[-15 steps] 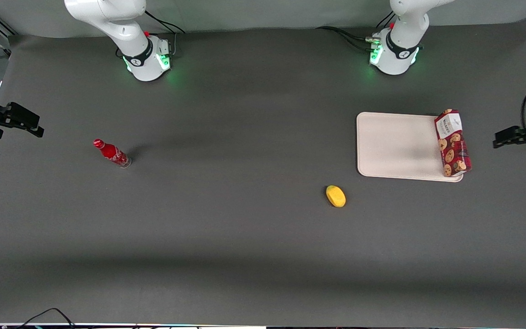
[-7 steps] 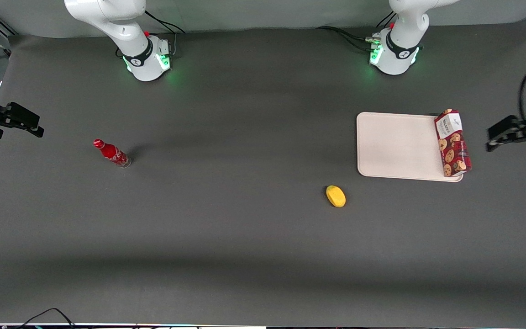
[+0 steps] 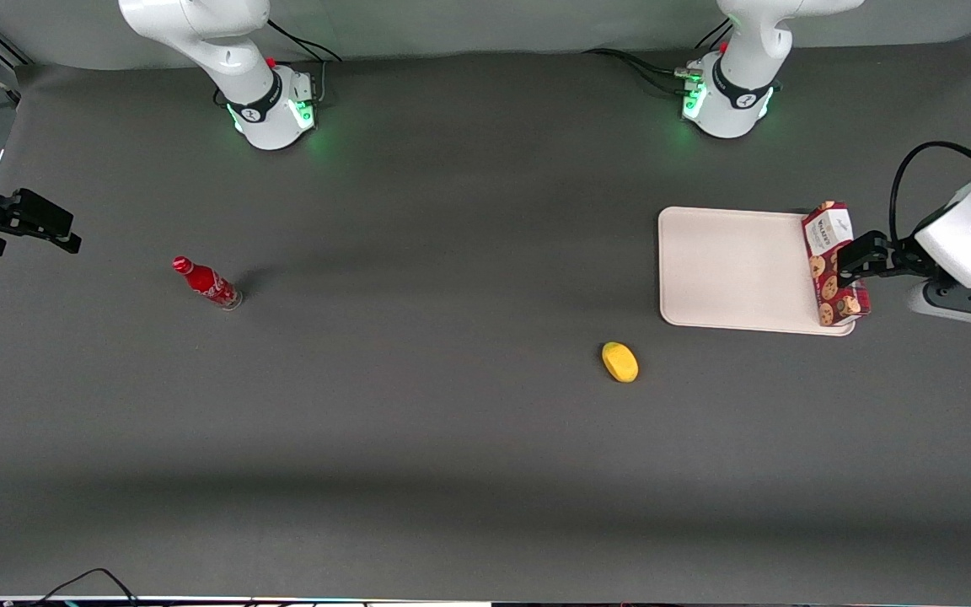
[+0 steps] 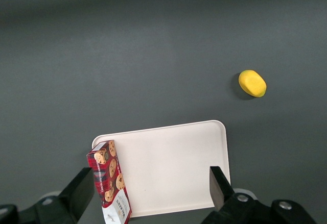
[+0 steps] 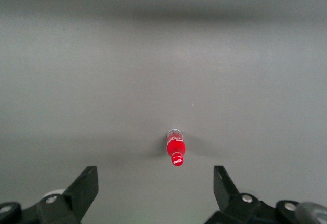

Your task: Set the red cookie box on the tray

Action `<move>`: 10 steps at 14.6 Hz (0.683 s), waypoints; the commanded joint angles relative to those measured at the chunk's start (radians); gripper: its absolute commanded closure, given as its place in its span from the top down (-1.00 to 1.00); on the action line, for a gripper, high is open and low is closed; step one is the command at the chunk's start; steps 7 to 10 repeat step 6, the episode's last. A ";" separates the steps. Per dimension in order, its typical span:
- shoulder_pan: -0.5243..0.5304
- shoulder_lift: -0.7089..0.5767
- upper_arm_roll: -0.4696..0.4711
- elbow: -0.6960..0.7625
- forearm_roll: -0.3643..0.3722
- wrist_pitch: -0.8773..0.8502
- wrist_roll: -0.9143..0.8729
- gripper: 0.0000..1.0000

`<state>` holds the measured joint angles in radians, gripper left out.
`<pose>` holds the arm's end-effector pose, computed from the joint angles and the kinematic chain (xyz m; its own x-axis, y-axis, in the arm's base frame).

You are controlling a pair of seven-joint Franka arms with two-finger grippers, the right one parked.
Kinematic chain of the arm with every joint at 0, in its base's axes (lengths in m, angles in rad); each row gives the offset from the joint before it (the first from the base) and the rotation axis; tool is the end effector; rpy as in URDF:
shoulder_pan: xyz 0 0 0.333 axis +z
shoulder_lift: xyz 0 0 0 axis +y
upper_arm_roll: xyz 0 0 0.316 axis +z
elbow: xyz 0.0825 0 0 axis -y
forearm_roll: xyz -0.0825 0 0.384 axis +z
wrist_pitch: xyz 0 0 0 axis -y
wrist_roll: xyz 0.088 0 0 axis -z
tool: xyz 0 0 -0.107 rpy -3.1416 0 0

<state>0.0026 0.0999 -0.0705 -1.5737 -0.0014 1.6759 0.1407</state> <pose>0.5910 -0.0384 0.5752 0.9784 -0.2066 0.0037 -0.2066 -0.9784 0.0080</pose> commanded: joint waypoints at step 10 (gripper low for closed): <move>-0.035 0.007 0.031 0.077 -0.005 -0.116 -0.018 1.00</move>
